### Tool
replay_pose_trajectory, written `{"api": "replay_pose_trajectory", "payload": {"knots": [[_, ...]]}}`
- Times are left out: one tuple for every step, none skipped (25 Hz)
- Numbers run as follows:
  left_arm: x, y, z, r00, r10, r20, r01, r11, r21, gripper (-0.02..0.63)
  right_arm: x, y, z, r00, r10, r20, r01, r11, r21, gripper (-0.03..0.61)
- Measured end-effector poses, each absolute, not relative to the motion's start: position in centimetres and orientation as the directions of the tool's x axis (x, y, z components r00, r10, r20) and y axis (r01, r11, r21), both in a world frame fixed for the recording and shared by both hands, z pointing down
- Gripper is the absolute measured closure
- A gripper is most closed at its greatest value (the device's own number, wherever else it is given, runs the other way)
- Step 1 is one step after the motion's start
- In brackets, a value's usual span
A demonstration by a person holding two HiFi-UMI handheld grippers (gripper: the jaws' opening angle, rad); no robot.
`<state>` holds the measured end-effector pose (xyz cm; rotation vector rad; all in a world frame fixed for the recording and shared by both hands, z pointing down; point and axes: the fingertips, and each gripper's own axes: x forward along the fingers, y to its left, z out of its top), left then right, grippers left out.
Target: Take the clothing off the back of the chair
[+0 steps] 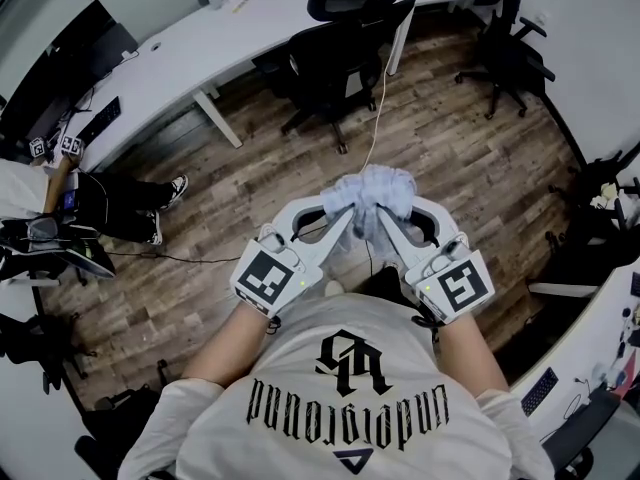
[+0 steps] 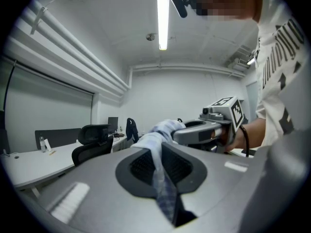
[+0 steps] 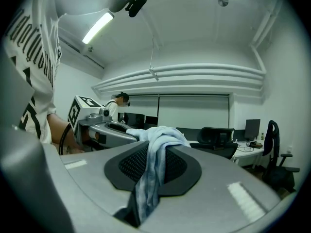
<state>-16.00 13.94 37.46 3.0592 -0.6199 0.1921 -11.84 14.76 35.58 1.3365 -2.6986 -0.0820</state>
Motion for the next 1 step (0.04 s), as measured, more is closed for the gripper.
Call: {"api": "replay_pose_trajectory", "payload": {"knots": [[-16.18,14.02,37.52,0.914,-0.387,0.123,-0.389,-0.921,-0.01,0.541,-12.0,14.84,35.68,-0.599,-0.795,0.094,-0.788,0.607,0.105,0.518]]}}
